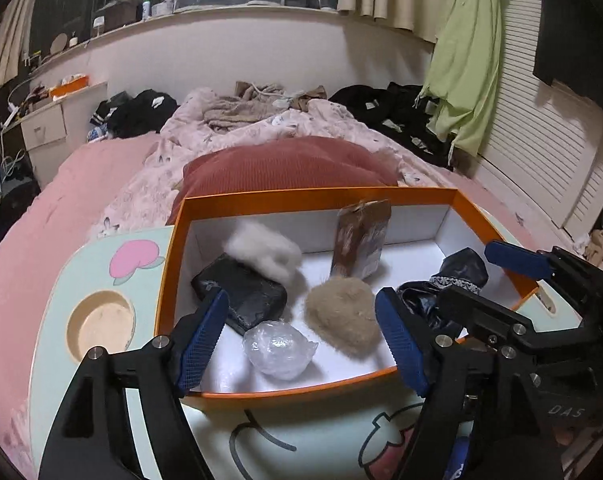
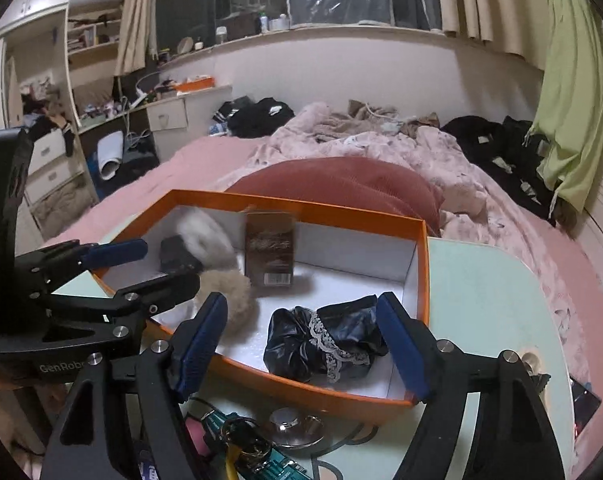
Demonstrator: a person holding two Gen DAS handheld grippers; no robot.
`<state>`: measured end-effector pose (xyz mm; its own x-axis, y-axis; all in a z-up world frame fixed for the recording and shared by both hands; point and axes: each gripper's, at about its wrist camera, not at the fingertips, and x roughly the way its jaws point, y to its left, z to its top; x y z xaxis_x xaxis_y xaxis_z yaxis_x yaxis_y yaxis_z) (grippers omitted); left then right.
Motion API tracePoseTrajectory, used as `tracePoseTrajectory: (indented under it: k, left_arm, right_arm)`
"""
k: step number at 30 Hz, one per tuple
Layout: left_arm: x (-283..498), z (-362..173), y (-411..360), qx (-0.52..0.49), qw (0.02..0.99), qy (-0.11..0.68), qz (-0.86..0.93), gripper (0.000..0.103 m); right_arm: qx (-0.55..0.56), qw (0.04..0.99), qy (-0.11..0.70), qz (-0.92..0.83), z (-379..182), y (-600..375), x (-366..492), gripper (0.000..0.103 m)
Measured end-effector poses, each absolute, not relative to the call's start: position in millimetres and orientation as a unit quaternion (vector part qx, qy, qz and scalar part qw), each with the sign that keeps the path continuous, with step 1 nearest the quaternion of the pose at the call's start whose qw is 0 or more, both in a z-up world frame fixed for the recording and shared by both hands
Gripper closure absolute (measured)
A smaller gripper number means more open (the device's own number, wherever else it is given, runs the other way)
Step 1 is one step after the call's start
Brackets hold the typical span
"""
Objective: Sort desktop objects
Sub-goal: 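Lower the fluffy ball and card box into the orange box, opening both grippers, then pull back from the box and grasp the blue tin, left gripper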
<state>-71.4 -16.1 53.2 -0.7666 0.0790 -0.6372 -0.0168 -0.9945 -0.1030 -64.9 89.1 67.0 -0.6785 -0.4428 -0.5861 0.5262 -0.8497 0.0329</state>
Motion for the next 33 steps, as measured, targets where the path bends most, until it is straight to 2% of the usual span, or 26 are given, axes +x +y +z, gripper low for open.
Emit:
tracePoseTrajectory:
  k: [17, 21, 26, 33]
  left_arm:
    - [-54, 54, -16, -0.322, 0.017, -0.061, 0.945, 0.027]
    - [-31, 66, -20, -0.283, 0.024, -0.076, 0.956, 0.027]
    - [0, 83, -17, -0.271, 0.036, -0.054, 0.96, 0.027]
    - [47, 54, -11, -0.365, 0.082, -0.013, 0.927, 0.027]
  right_arm:
    - [0.285, 0.267, 0.073, -0.918, 67, 93, -64, 0.026]
    - [0.248, 0.26, 0.067, -0.931, 80, 99, -42, 0.02]
    - [0.238, 0.266, 0.069, -0.932, 94, 111, -8, 0.016]
    - [0.321, 0.275, 0.095, -0.901, 57, 146, 45, 0.016]
